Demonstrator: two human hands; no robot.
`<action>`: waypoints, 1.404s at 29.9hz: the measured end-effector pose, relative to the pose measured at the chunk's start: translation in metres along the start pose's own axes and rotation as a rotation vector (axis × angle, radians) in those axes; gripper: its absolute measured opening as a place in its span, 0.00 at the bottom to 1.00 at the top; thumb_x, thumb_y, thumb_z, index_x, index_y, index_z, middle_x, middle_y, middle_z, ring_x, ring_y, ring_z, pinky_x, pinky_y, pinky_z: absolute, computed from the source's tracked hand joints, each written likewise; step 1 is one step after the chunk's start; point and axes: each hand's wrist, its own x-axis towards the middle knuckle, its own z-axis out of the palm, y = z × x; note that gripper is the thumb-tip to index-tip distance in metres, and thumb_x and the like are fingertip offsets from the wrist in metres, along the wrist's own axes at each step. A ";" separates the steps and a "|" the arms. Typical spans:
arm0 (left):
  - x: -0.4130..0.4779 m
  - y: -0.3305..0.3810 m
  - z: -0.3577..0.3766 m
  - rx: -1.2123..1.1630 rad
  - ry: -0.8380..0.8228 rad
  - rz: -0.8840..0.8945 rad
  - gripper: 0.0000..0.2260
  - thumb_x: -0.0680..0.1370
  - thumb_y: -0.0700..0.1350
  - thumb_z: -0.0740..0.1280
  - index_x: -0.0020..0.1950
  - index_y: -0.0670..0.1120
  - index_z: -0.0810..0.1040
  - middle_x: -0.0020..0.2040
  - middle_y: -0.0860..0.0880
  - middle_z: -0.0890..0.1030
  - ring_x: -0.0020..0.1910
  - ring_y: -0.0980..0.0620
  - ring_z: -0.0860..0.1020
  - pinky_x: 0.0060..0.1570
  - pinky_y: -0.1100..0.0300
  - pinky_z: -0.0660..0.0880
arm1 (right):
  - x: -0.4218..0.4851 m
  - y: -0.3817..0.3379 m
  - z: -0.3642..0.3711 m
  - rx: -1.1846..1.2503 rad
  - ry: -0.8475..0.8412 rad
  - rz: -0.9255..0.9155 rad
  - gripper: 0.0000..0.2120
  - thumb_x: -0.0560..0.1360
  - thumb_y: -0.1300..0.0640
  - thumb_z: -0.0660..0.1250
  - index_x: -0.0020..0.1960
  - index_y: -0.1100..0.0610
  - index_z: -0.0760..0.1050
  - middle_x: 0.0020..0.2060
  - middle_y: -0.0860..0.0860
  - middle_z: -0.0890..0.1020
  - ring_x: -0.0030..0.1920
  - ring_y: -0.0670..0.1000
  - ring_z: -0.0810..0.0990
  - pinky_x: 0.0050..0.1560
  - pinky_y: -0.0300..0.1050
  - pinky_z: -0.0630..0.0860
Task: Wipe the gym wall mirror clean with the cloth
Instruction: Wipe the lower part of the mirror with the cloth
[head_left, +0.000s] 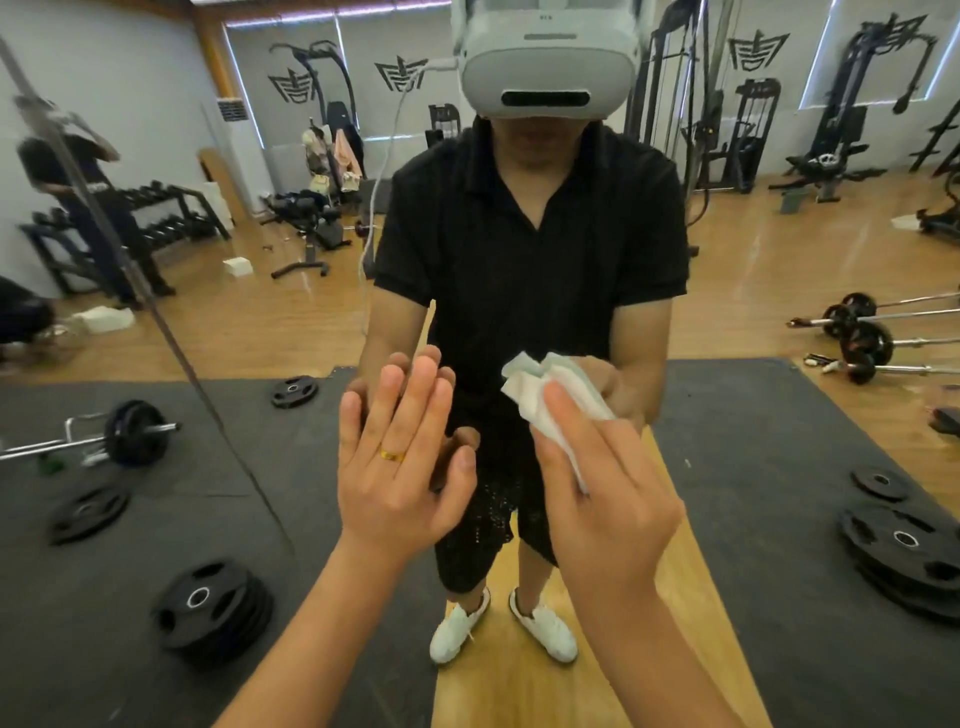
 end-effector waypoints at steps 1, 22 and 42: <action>0.001 0.000 -0.001 -0.002 -0.009 -0.001 0.30 0.81 0.48 0.63 0.81 0.41 0.61 0.84 0.48 0.56 0.83 0.47 0.55 0.82 0.46 0.49 | 0.001 0.001 0.000 -0.009 0.008 -0.007 0.13 0.83 0.56 0.68 0.65 0.59 0.80 0.40 0.52 0.82 0.42 0.44 0.74 0.46 0.29 0.70; 0.050 -0.114 -0.057 -0.028 -0.067 0.146 0.27 0.82 0.44 0.61 0.80 0.37 0.62 0.82 0.44 0.58 0.83 0.45 0.54 0.81 0.45 0.51 | 0.121 -0.113 0.074 0.009 0.355 0.084 0.15 0.80 0.56 0.72 0.65 0.59 0.82 0.45 0.55 0.83 0.40 0.47 0.78 0.39 0.33 0.70; 0.084 -0.137 -0.088 -0.250 -0.184 0.215 0.21 0.83 0.39 0.59 0.77 0.37 0.69 0.78 0.40 0.67 0.80 0.42 0.63 0.80 0.46 0.58 | 0.000 -0.134 0.108 0.009 0.174 0.188 0.16 0.83 0.54 0.66 0.68 0.58 0.79 0.45 0.53 0.82 0.41 0.46 0.77 0.40 0.38 0.73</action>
